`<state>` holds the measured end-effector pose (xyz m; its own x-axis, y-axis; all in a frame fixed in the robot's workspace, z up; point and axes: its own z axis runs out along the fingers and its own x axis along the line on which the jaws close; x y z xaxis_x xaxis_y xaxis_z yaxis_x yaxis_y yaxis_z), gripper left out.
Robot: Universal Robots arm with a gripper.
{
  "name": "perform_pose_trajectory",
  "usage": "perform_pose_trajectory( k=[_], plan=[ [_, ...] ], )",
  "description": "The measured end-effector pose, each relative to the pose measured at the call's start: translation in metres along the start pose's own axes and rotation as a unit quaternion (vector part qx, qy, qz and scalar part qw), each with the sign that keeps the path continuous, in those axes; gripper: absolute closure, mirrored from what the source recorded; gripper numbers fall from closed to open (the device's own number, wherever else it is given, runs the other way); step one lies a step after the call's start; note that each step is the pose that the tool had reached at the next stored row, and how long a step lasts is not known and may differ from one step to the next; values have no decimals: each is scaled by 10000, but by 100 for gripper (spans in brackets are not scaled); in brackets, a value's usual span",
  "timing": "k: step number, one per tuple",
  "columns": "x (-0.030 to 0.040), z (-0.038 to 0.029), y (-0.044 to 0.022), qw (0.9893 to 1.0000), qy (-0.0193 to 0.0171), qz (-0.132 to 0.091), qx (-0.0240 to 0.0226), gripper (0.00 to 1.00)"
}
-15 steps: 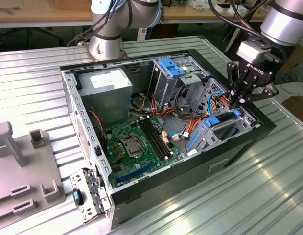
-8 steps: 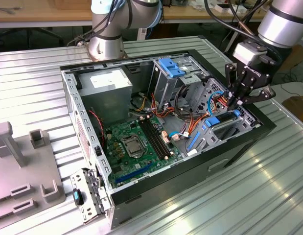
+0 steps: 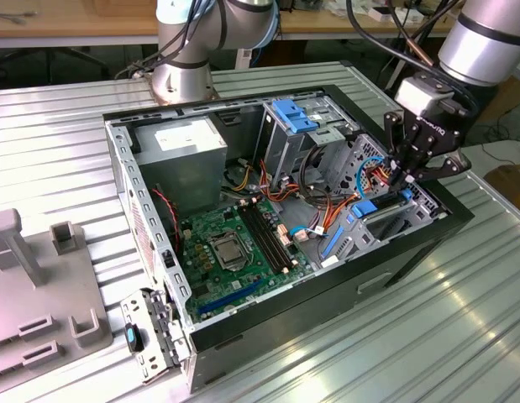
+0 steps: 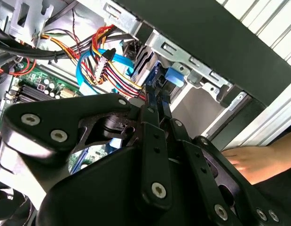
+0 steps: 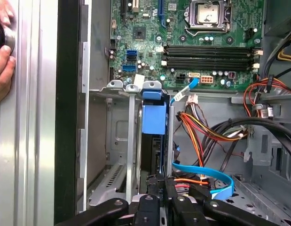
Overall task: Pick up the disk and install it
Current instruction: 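Insert the first disk wire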
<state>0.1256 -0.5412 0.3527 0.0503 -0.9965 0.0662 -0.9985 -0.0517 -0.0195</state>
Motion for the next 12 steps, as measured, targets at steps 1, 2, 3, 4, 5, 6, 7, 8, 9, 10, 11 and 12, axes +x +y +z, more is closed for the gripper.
perform_pose_trajectory(
  k=[1, 2, 3, 4, 5, 6, 7, 8, 9, 10, 11, 12],
  plan=[
    [5, 1, 5, 10000, 0, 0, 0, 83],
    [13, 3, 9, 10000, 0, 0, 0, 83],
    [18, 12, 11, 10000, -7, -2, 1, 83],
    [20, 14, 15, 10000, -16, -1, 8, 83],
    [20, 14, 17, 10000, -17, -1, 9, 83],
    [20, 16, 17, 10000, -18, -1, 10, 83],
    [20, 19, 18, 10000, -17, 1, 27, 83],
    [21, 20, 19, 10000, -16, 3, 52, 83],
    [20, 21, 20, 10000, -16, 3, 69, 83],
    [20, 20, 23, 10000, -15, 4, 78, 83],
    [21, 20, 29, 10000, -14, 4, 84, 83],
    [22, 21, 35, 10000, -15, 4, 85, 83]
  ],
)
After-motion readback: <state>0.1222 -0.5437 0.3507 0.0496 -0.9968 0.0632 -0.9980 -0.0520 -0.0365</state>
